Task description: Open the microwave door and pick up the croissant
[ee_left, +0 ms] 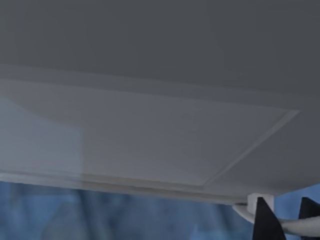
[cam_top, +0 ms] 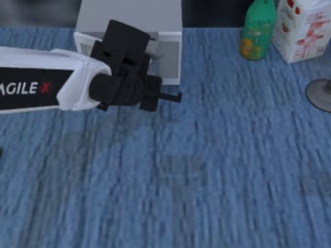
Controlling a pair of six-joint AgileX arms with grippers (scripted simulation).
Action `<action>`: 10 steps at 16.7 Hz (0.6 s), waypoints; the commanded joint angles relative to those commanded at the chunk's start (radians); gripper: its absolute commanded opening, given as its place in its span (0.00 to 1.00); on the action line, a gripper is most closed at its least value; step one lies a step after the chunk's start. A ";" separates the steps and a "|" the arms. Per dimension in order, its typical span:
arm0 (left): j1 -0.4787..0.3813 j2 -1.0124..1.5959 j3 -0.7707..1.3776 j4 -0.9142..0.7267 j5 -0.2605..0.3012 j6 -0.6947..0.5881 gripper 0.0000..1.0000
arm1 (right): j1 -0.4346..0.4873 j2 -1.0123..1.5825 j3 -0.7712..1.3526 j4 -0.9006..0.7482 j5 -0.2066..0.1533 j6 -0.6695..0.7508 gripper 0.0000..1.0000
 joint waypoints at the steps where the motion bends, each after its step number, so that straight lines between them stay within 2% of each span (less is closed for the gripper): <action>1: 0.000 0.000 0.000 0.000 0.000 0.000 0.00 | 0.000 0.000 0.000 0.000 0.000 0.000 1.00; 10: 0.009 -0.020 -0.025 0.011 0.033 0.033 0.00 | 0.000 0.000 0.000 0.000 0.000 0.000 1.00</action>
